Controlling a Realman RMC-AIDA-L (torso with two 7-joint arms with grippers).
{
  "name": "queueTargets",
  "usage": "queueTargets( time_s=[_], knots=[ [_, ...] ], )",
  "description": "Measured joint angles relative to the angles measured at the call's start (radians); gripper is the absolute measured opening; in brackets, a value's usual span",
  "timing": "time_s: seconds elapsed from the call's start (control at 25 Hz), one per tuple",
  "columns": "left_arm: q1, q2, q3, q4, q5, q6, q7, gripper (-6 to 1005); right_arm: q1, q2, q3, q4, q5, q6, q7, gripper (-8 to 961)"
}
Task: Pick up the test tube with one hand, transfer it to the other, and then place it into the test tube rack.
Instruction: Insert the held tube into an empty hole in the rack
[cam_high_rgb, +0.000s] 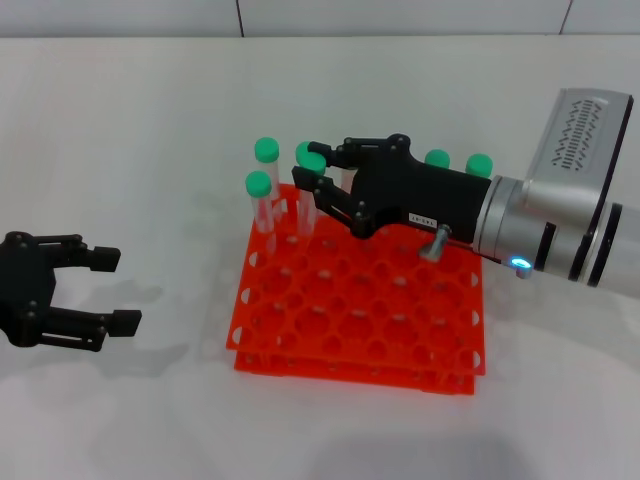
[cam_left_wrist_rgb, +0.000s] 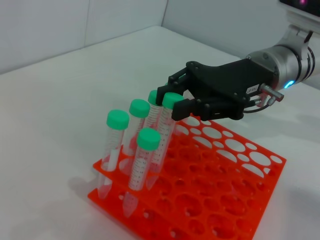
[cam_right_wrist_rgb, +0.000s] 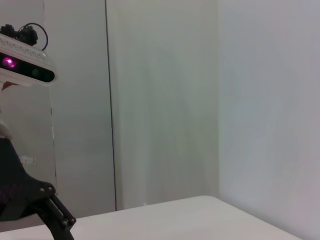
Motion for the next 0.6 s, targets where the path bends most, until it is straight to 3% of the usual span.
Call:
queueTargets(
  time_s=[0.6],
  knots=[
    [0.000, 0.000, 0.000, 0.000, -0.001, -0.002, 0.001, 886, 0.000, 0.000, 0.000, 0.010, 0.000, 0.000, 0.002, 271]
  ],
)
